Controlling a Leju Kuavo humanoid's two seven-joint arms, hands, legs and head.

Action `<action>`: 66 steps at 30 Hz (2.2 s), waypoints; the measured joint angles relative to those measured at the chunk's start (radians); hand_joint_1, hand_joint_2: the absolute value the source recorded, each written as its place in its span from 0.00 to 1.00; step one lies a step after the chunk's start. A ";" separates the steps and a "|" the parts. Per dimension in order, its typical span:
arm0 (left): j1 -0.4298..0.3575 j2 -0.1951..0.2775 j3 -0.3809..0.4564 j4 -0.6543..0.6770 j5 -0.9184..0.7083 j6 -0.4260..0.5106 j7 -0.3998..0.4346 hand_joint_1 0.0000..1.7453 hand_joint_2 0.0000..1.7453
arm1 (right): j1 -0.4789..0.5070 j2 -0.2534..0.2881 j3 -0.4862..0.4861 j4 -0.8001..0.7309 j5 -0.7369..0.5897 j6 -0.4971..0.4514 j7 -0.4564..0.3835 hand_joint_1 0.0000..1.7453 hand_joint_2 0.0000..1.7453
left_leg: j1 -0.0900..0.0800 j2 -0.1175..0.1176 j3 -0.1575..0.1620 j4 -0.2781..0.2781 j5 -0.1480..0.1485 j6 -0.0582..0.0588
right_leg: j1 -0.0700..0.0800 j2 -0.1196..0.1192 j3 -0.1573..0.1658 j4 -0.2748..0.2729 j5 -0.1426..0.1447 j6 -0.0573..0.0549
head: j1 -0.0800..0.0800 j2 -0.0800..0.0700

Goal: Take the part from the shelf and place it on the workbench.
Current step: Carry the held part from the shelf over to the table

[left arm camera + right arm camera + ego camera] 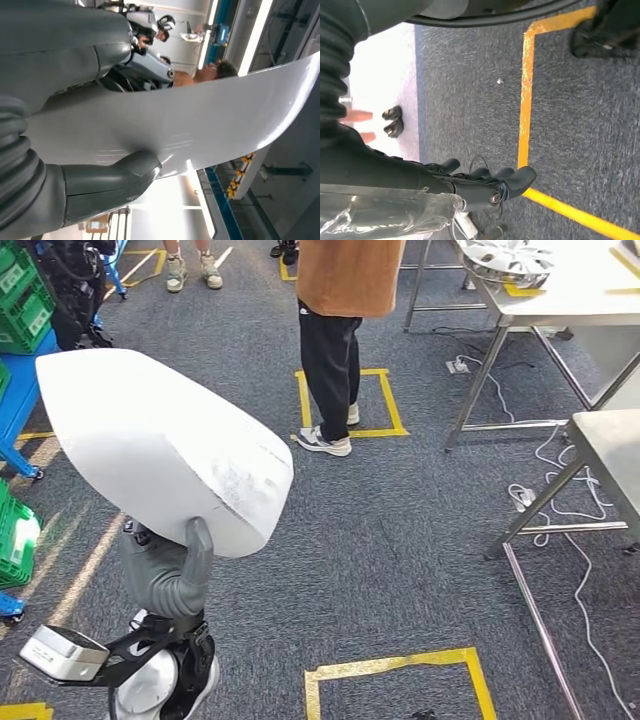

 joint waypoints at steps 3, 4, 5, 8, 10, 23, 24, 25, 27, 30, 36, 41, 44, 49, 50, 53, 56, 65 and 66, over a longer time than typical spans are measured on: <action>0.000 0.000 0.000 0.000 0.000 -0.001 0.000 1.00 1.00 | 0.001 0.000 0.000 0.000 -0.001 0.000 0.001 0.00 1.00 | -0.004 0.027 0.006 0.000 -0.005 0.001 | 0.000 -0.008 0.004 -0.001 0.026 -0.004 | 0.000 0.000; 0.000 0.000 0.000 0.000 0.000 -0.001 0.000 1.00 1.00 | 0.001 0.000 0.000 0.000 -0.001 0.000 0.001 0.00 1.00 | -0.004 0.035 0.010 0.000 -0.008 -0.001 | 0.001 -0.018 0.043 -0.071 0.062 -0.007 | 0.000 0.000; 0.000 0.000 0.000 -0.001 0.000 -0.001 0.000 1.00 1.00 | 0.001 0.000 0.000 0.000 0.000 0.000 0.002 0.00 1.00 | -0.006 0.042 0.015 0.001 -0.012 -0.004 | 0.004 -0.034 0.082 -0.143 0.088 -0.010 | 0.000 0.000; -0.001 -0.001 0.000 -0.001 -0.001 -0.001 0.000 1.00 1.00 | -0.003 0.001 0.000 0.000 0.001 0.002 0.002 0.00 1.00 | -0.011 0.057 0.022 -0.001 -0.018 -0.018 | 0.012 -0.051 0.133 -0.239 0.113 -0.021 | -0.002 0.000; -0.002 -0.003 0.000 -0.002 -0.002 0.000 0.000 1.00 1.00 | -0.003 0.000 0.000 0.000 0.004 0.000 0.004 0.00 1.00 | -0.008 0.066 0.024 -0.005 -0.020 -0.029 | 0.012 -0.033 0.131 -0.244 0.117 -0.033 | -0.002 0.000; -0.011 -0.008 0.000 -0.006 0.014 0.001 0.000 1.00 1.00 | -0.012 -0.010 0.000 -0.002 0.011 0.003 0.013 0.00 1.00 | 0.011 -0.072 -0.012 0.008 0.007 -0.041 | -0.001 0.095 0.130 -0.248 0.123 -0.027 | -0.012 0.000; -0.012 -0.008 0.000 -0.006 0.014 0.001 0.000 1.00 1.00 | -0.011 -0.010 0.000 -0.002 0.011 0.004 0.013 0.00 1.00 | 0.009 -0.070 -0.011 0.003 0.005 -0.034 | -0.002 0.102 0.126 -0.250 0.125 -0.019 | -0.012 0.000; -0.012 -0.009 0.000 -0.006 0.015 0.001 0.000 1.00 1.00 | -0.008 -0.011 0.000 -0.003 0.011 0.004 0.013 0.00 1.00 | 0.008 -0.061 -0.011 0.002 0.007 -0.026 | -0.005 0.107 0.123 -0.254 0.127 -0.013 | -0.013 0.000; -0.013 -0.014 0.000 -0.006 0.016 0.001 0.000 1.00 1.00 | -0.006 -0.012 0.000 -0.003 0.011 0.004 0.013 0.00 1.00 | 0.008 -0.042 -0.007 -0.001 0.010 -0.011 | -0.004 0.077 0.109 -0.229 0.111 -0.004 | -0.009 0.000; -0.013 -0.017 0.001 -0.007 0.016 0.000 0.000 1.00 1.00 | -0.011 -0.013 0.000 -0.003 0.011 0.004 0.013 0.00 1.00 | 0.002 -0.008 -0.005 -0.003 0.007 0.002 | 0.000 0.004 0.025 -0.052 0.020 0.002 | -0.002 0.000; -0.014 -0.022 0.004 -0.007 0.029 -0.004 0.000 1.00 1.00 | -0.014 -0.014 0.000 -0.004 0.015 0.007 0.015 0.00 1.00 | -0.008 0.045 0.007 -0.002 -0.003 -0.003 | 0.004 -0.040 0.097 -0.166 0.095 -0.006 | -0.002 0.000; -0.022 -0.037 0.008 -0.009 0.037 -0.010 0.000 1.00 1.00 | -0.024 -0.017 0.000 -0.004 0.018 0.005 0.018 0.00 1.00 | -0.009 0.073 0.013 -0.003 -0.010 -0.028 | 0.012 -0.035 0.134 -0.246 0.117 -0.033 | -0.004 0.000; -0.026 -0.041 0.009 -0.011 0.037 -0.013 0.000 1.00 1.00 | -0.022 -0.020 0.000 -0.006 0.024 0.005 0.023 0.00 1.00 | -0.005 0.035 -0.026 0.087 -0.068 -0.040 | 0.006 -0.009 0.138 -0.253 0.122 -0.046 | -0.007 0.000; -0.021 -0.039 0.014 -0.012 0.035 -0.016 0.000 1.00 1.00 | -0.017 -0.021 0.000 -0.005 0.022 0.006 0.026 0.00 1.00 | -0.005 0.001 -0.117 0.233 -0.084 -0.039 | 0.005 0.042 0.139 -0.252 0.123 -0.049 | -0.010 0.000; -0.021 -0.039 0.017 -0.012 0.034 -0.016 0.000 1.00 1.00 | -0.015 -0.021 0.000 -0.005 0.021 0.006 0.025 0.00 1.00 | -0.004 -0.006 -0.092 0.174 -0.044 -0.038 | 0.003 0.054 0.139 -0.252 0.123 -0.047 | -0.010 0.000; -0.020 -0.039 0.020 -0.012 0.030 -0.019 0.000 1.00 1.00 | -0.015 -0.020 0.000 -0.006 0.017 0.004 0.023 0.00 1.00 | 0.000 -0.051 -0.019 0.017 0.013 -0.035 | 0.002 0.082 0.134 -0.250 0.124 -0.035 | -0.010 0.000; -0.017 -0.039 0.022 -0.012 0.027 -0.021 0.000 1.00 1.00 | -0.007 -0.020 0.000 -0.005 0.012 0.003 0.021 0.00 1.00 | -0.002 -0.048 -0.014 -0.001 0.014 -0.018 | -0.002 0.092 0.125 -0.256 0.128 -0.017 | -0.010 0.000; -0.016 -0.040 0.024 -0.012 0.024 -0.027 0.000 1.00 1.00 | -0.005 -0.020 0.000 -0.005 0.008 0.003 0.021 0.00 1.00 | -0.009 0.031 -0.007 -0.004 0.011 0.007 | 0.003 -0.012 0.036 -0.043 0.037 -0.008 | 0.000 0.000; -0.017 -0.041 0.024 -0.012 0.022 -0.028 0.000 1.00 1.00 | -0.005 -0.020 0.000 -0.005 0.008 0.004 0.020 0.00 1.00 | -0.010 0.039 -0.004 -0.004 0.009 0.005 | 0.005 -0.027 0.078 -0.118 0.067 -0.011 | 0.001 0.000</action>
